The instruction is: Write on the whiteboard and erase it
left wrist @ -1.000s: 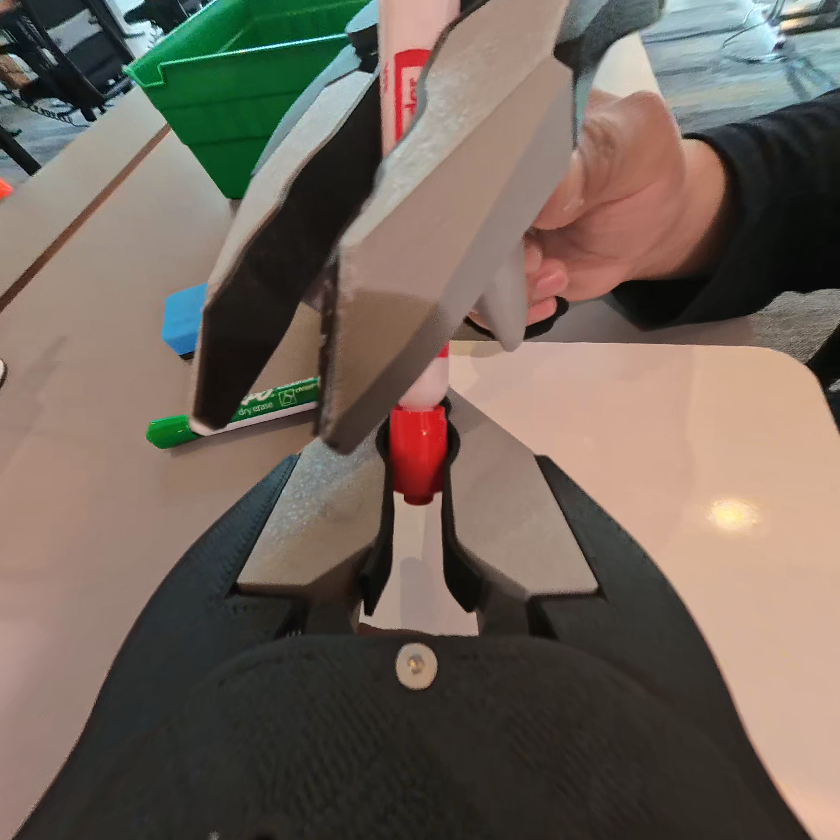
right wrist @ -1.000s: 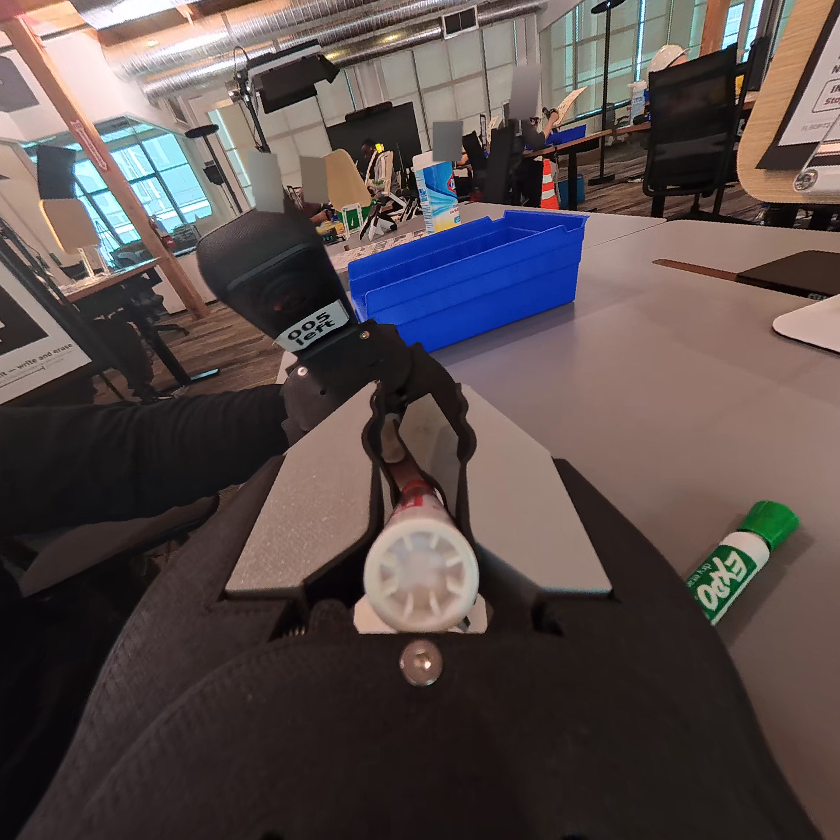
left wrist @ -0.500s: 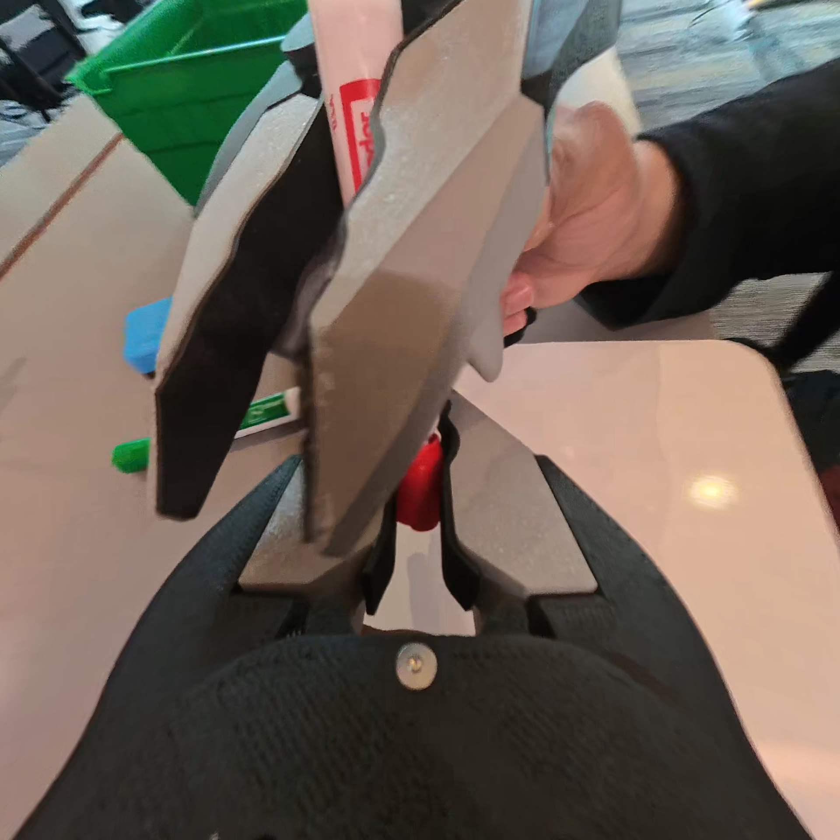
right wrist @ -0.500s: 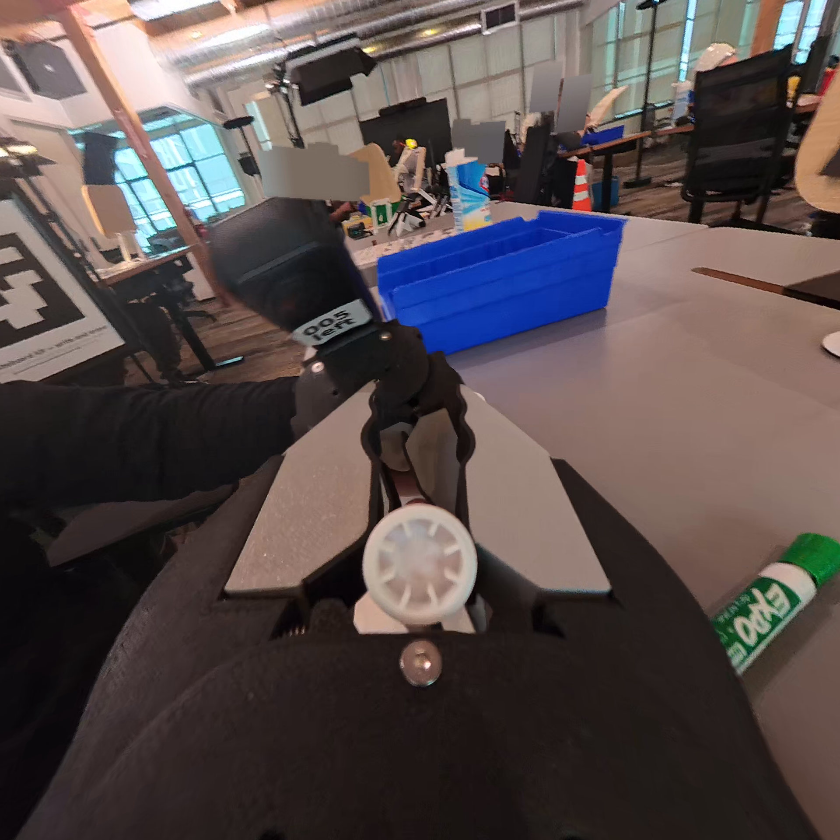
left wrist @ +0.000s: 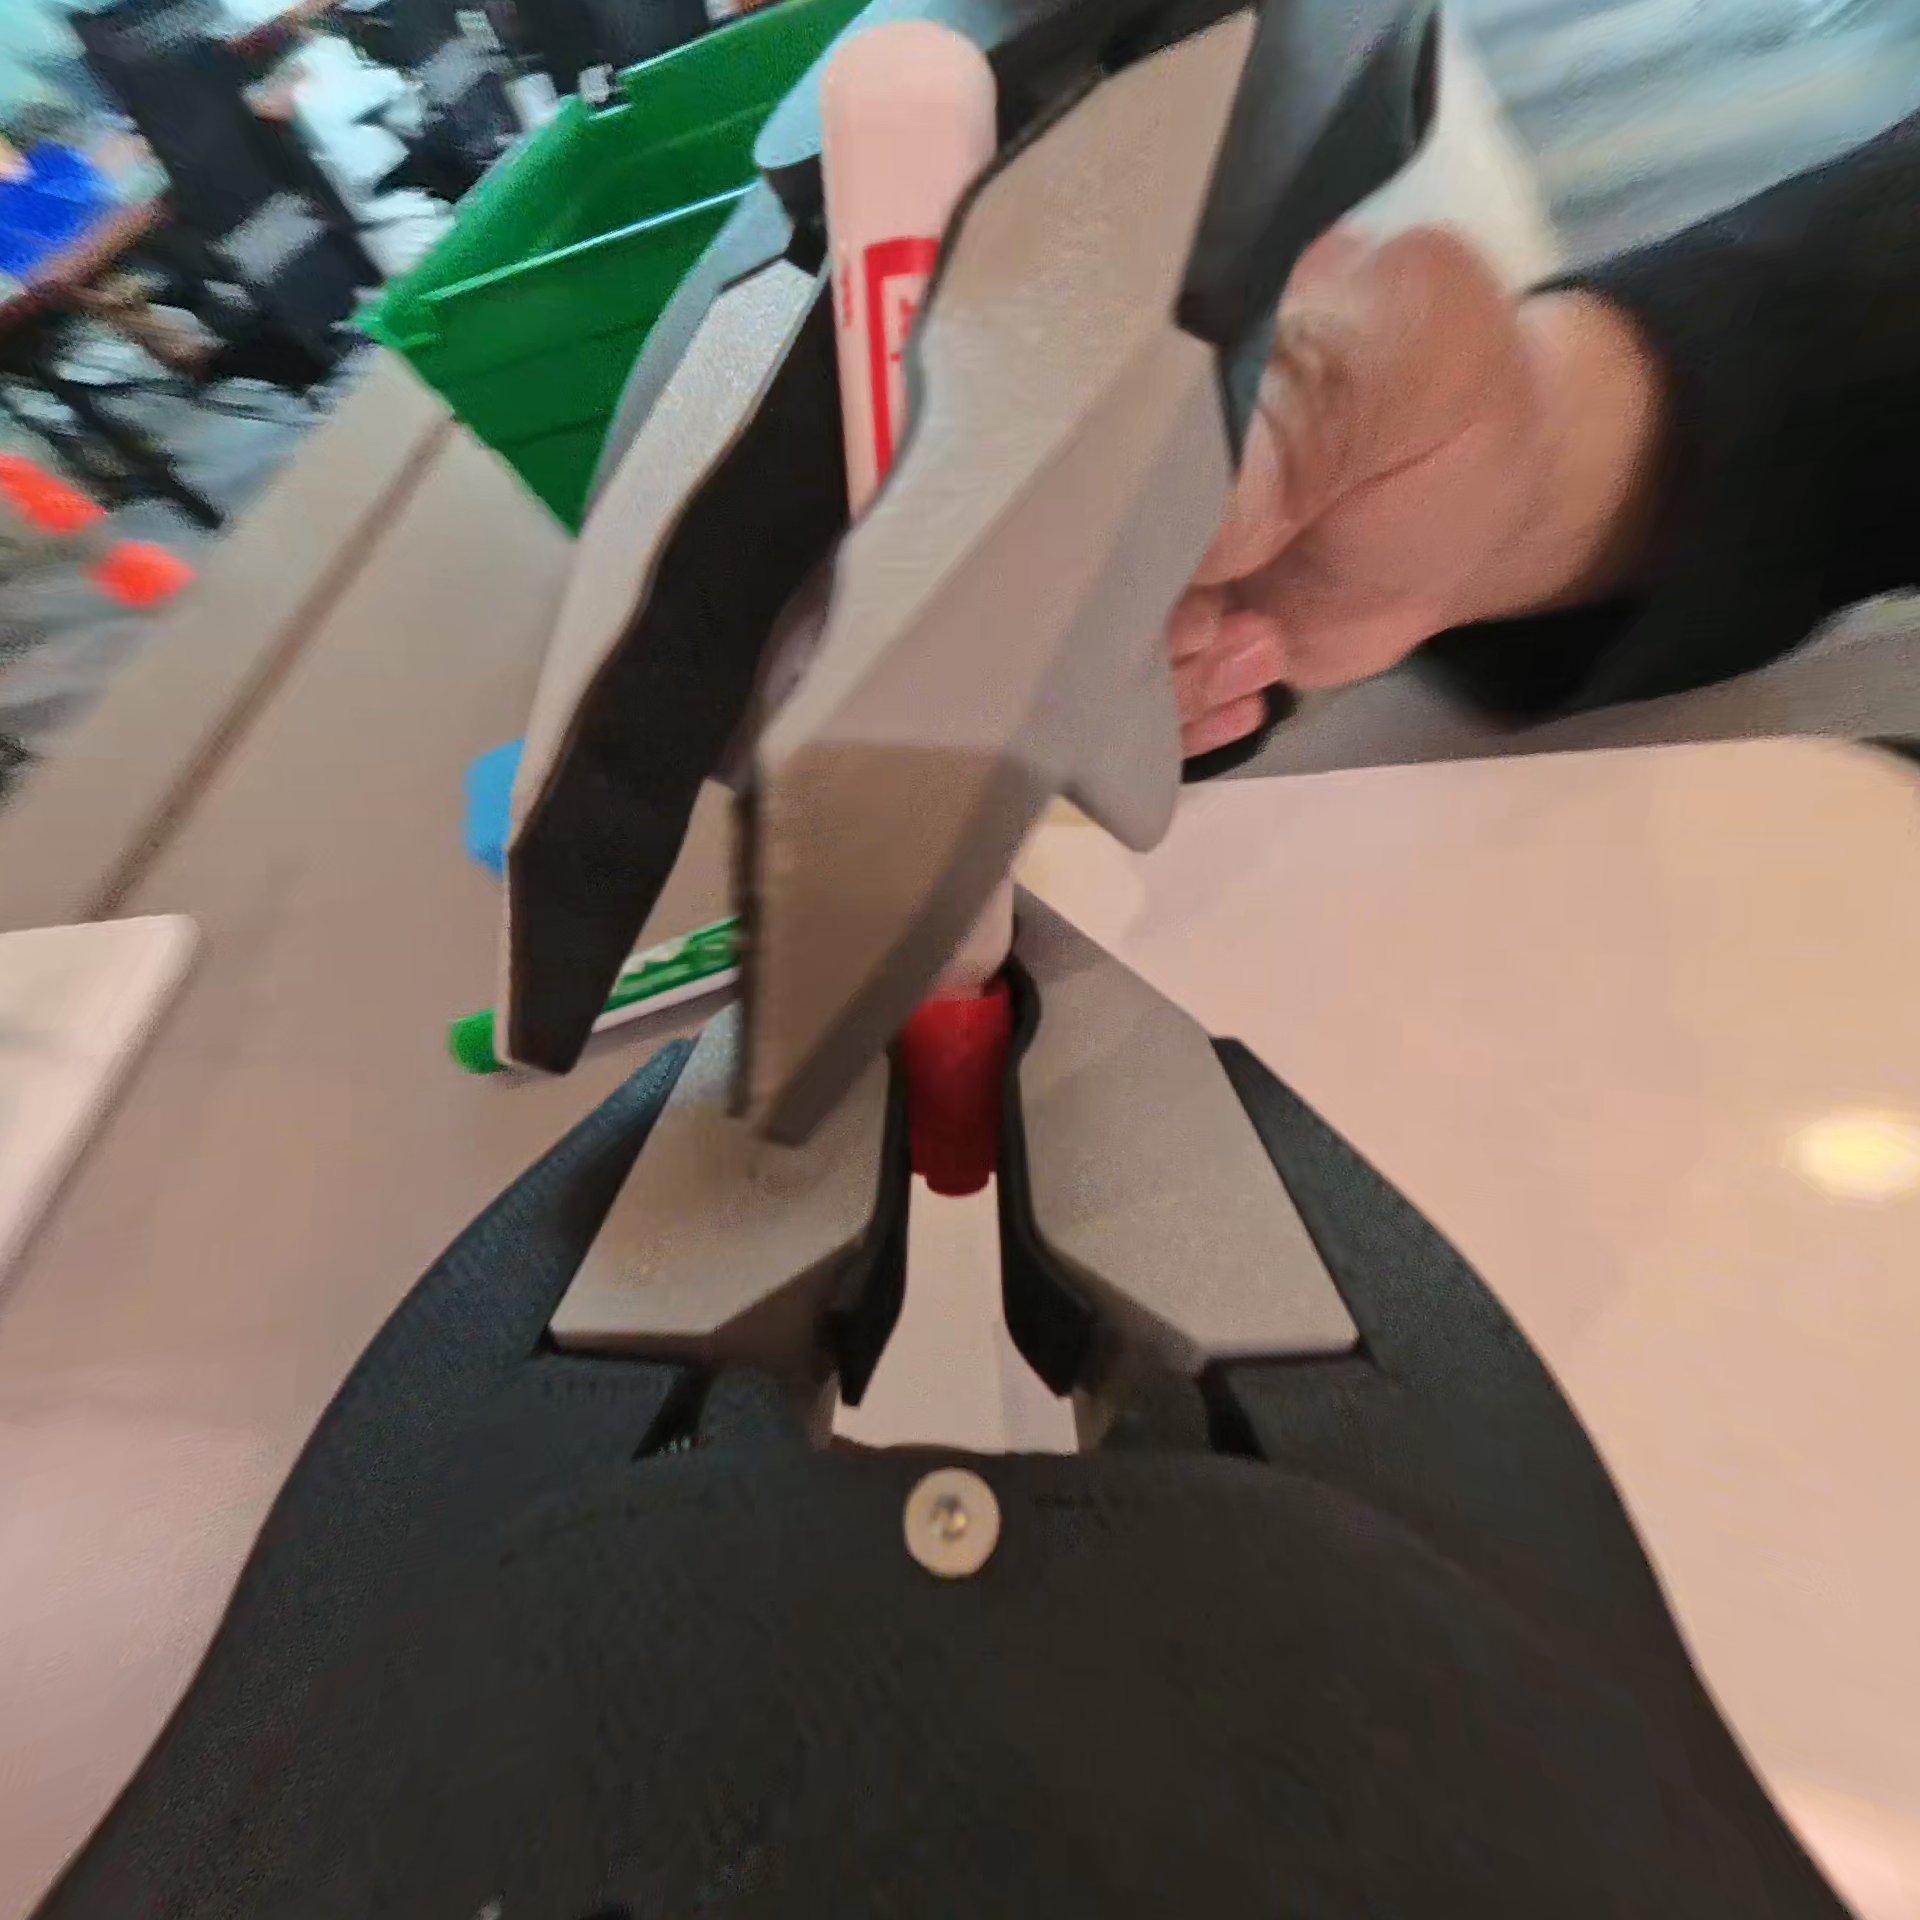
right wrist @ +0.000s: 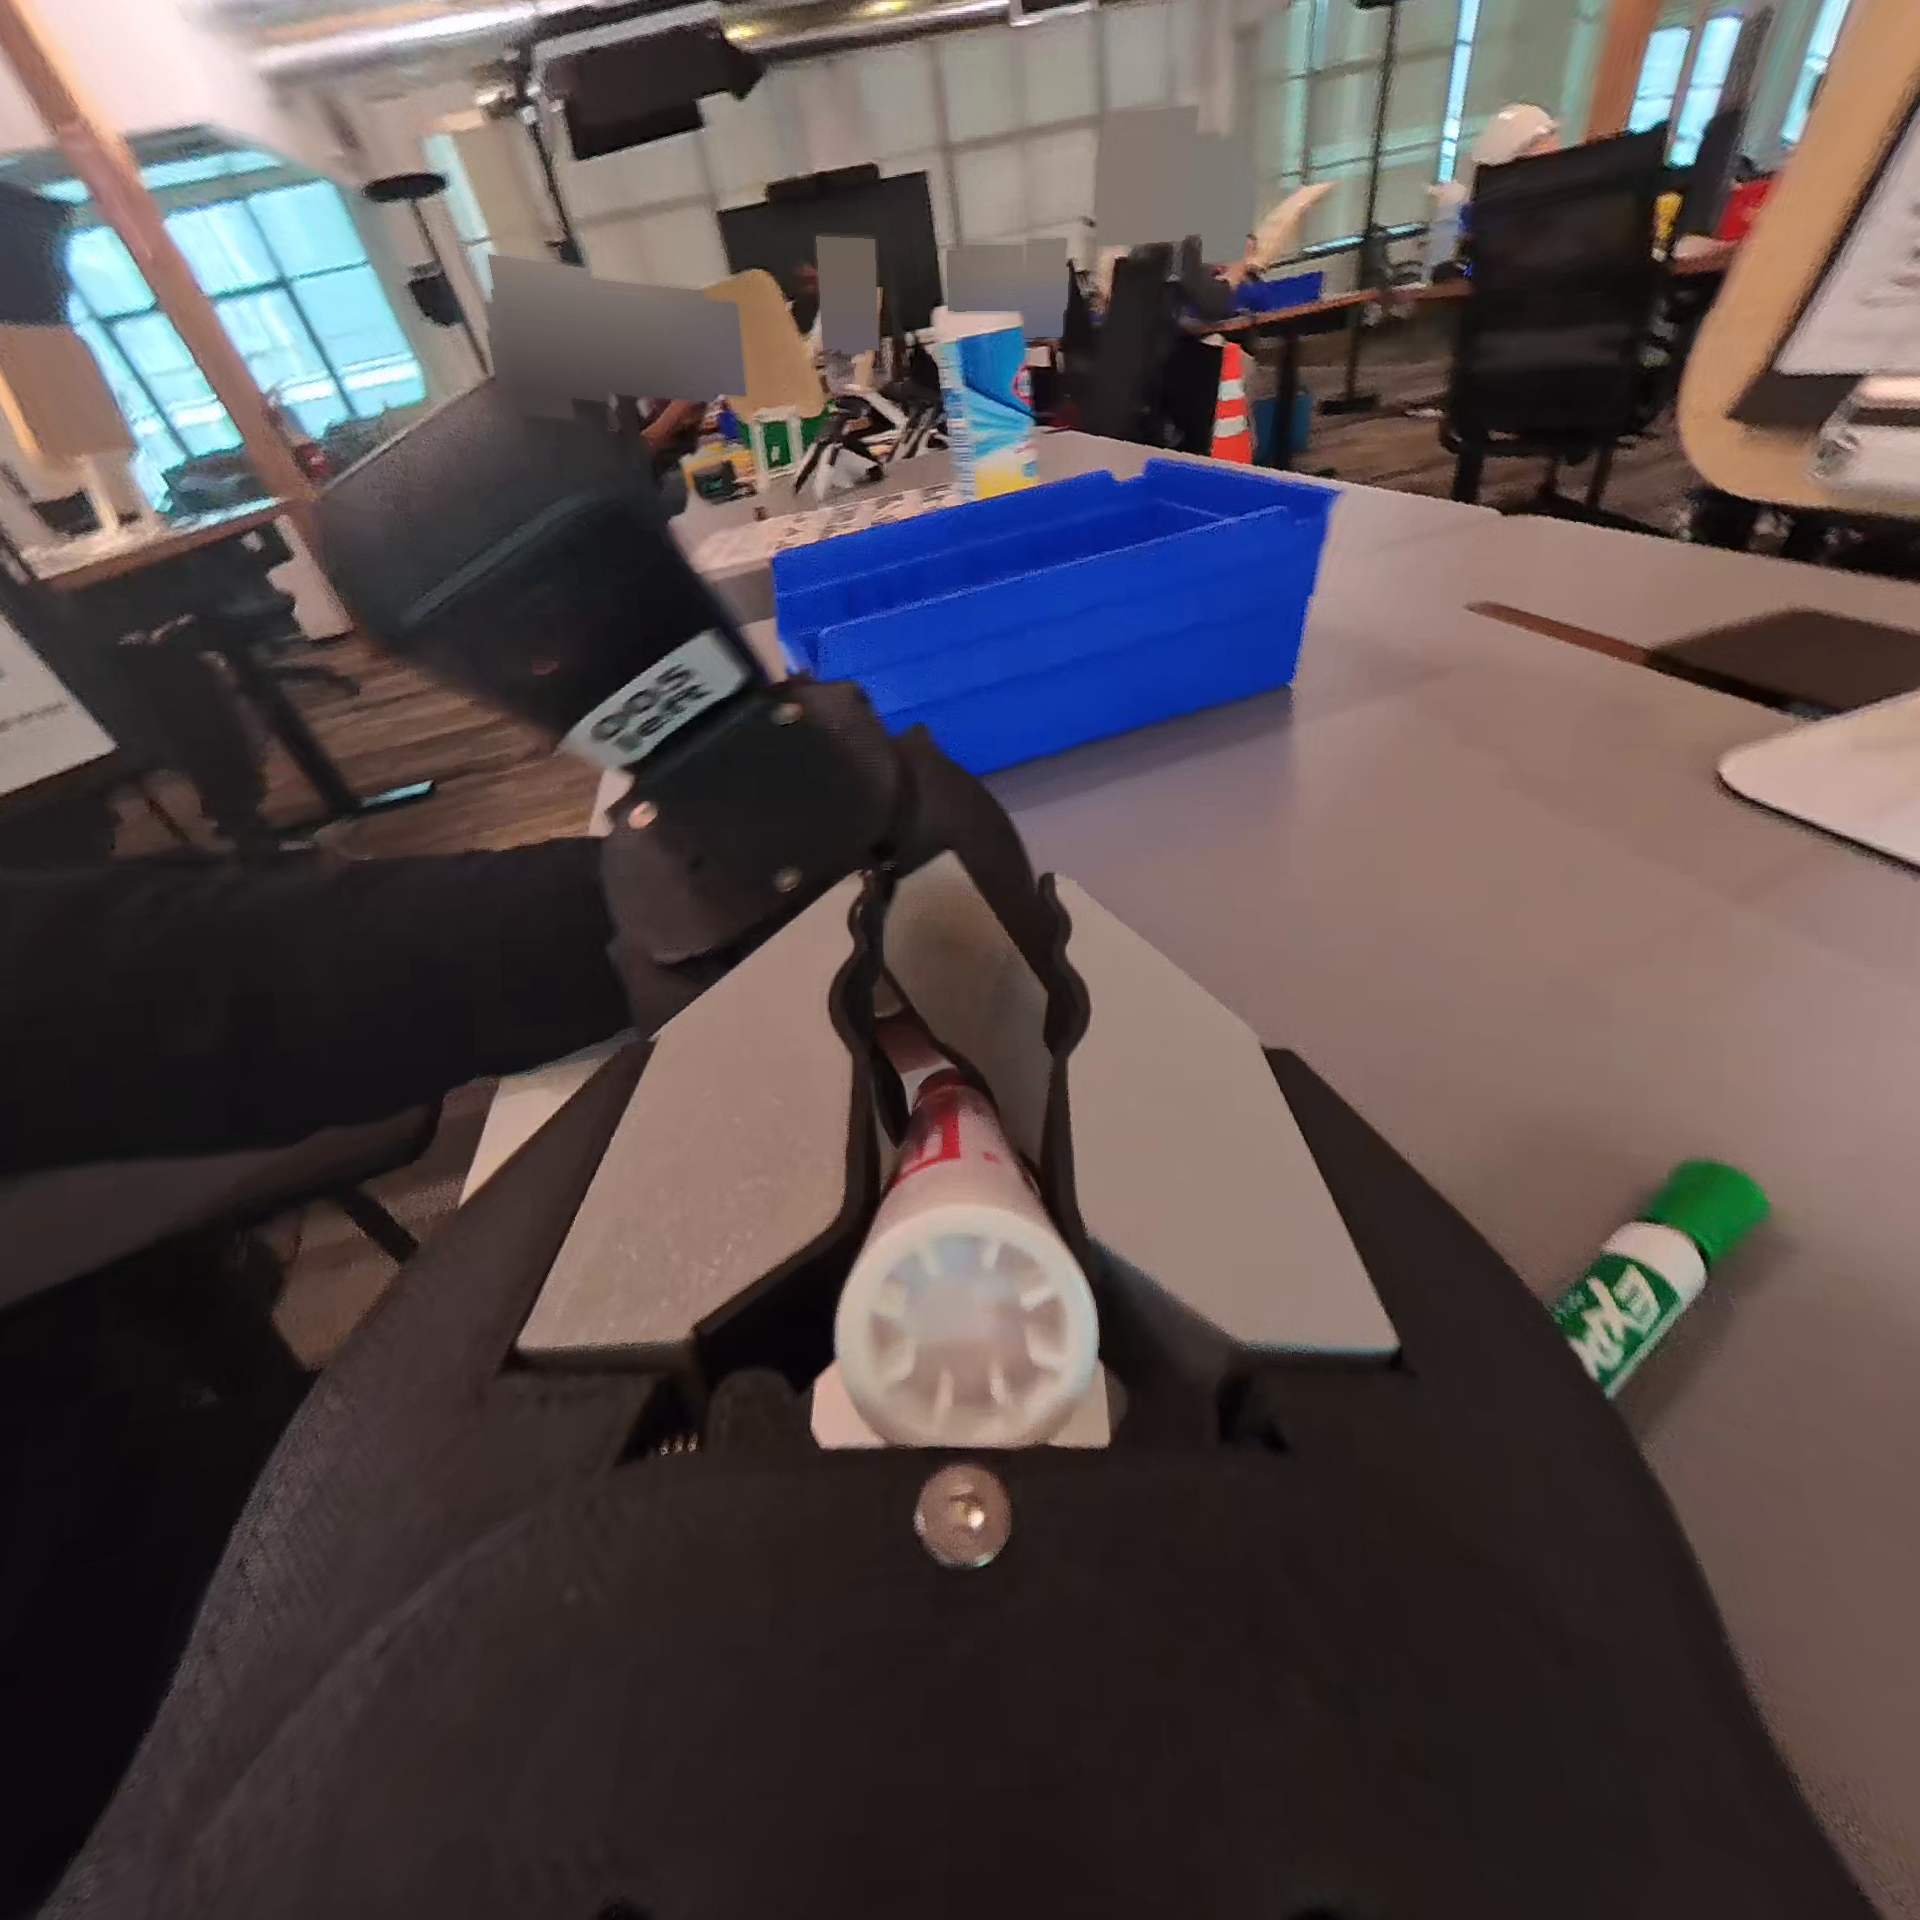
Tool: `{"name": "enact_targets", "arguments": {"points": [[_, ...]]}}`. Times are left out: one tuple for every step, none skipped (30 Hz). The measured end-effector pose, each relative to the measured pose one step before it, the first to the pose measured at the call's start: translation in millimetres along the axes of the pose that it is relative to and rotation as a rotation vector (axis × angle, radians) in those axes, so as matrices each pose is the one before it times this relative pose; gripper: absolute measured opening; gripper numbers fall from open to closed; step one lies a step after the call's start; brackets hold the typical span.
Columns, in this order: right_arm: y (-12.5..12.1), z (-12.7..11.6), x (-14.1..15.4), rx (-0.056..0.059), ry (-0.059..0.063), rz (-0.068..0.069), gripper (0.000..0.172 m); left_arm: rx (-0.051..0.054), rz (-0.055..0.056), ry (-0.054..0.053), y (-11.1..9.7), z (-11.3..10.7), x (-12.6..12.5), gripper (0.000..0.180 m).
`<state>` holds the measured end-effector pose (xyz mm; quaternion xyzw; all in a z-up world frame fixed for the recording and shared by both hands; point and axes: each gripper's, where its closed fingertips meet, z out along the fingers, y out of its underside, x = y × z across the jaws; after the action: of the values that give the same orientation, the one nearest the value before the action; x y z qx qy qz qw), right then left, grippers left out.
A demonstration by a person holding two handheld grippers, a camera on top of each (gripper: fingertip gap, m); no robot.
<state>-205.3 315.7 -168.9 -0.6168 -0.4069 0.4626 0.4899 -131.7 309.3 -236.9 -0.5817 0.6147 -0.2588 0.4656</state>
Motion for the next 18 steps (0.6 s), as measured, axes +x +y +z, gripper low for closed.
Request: {"name": "enact_targets", "arguments": {"points": [[0.74,-1.0,6.08,0.0016,0.0243,0.0265,0.028,-0.0267,0.0484,-0.0752,2.28,1.8,-8.74,0.009],[1.45,-0.48,5.2,-0.0045,0.0192,0.0245,0.028,-0.0253,0.0388,-0.0645,2.23,1.94,-7.42,0.008],[1.74,-0.07,3.05,-0.0071,0.0057,0.0221,0.028,-0.029,0.0287,-0.0418,3.03,2.05,-4.25,0.009],[0.06,-0.62,2.32,0.002,0.0082,0.0107,0.028,-0.0196,0.0105,-0.0261,1.84,1.72,-2.59,0.009],[-0.56,-0.88,1.83,0.0051,0.01,0.0044,0.028,-0.0082,0.0096,-0.0317,0.22,1.03,-3.48,0.008],[0.76,-0.24,3.27,-0.0017,0.0184,0.008,0.029,-0.0158,0.0169,-0.0458,0.86,0.62,-5.63,0.008],[1.04,0.06,2.84,-0.0028,0.0105,0.0165,0.029,-0.0234,0.0305,-0.0607,1.85,0.52,-7.38,0.008],[0.05,-0.07,2.44,0.0038,0.0064,0.0188,0.029,-0.0224,0.0406,-0.0685,1.7,0.61,-7.7,0.008],[-2.04,-0.7,0.7,0.0183,-0.0044,0.0215,0.029,-0.0211,0.0405,-0.0719,1.03,0.57,-7.79,0.008],[-2.08,-1.27,0.97,0.0173,-0.0057,0.0254,0.029,-0.015,0.0296,-0.0576,-0.17,0.7,-5.57,0.008],[-1.39,-1.42,1.53,0.0106,-0.0011,0.0221,0.029,-0.0131,0.0165,-0.0367,-0.43,0.87,-2.94,0.009],[-1.96,-1.59,1.19,0.0158,-0.0001,0.017,0.029,-0.0097,0.0094,-0.0253,-0.9,0.9,-1.63,0.009],[-3.21,-1.81,-0.5,0.0216,-0.0079,0.0085,0.029,-0.0016,0.0191,-0.0312,-1.89,0.18,-2.44,0.009],[-2.45,-1.51,-0.67,0.0153,-0.0051,0.0018,0.029,0.003,0.0194,-0.0271,-2.47,-0.23,-2.05,0.009],[-1.74,-1.11,-0.6,0.0109,-0.0039,0.0016,0.029,0.0008,-0.0041,-0.0084,-1.86,-0.25,-0.41,0.009],[-1.75,-1.03,-0.4,0.0098,-0.0025,0.0031,0.029,0.0058,-0.0236,0.0063,-1.88,-0.25,0.93,0.009],[-1.29,-0.78,-0.24,0.0066,0.0017,-0.0033,0.029,0.0061,-0.0271,0.0252,-1.46,0.29,3.77,0.009],[-1.41,-0.86,-1.29,0.0063,-0.0019,-0.0124,0.028,0.0128,-0.0321,0.0532,-1.77,0.29,7.23,0.009]]}}
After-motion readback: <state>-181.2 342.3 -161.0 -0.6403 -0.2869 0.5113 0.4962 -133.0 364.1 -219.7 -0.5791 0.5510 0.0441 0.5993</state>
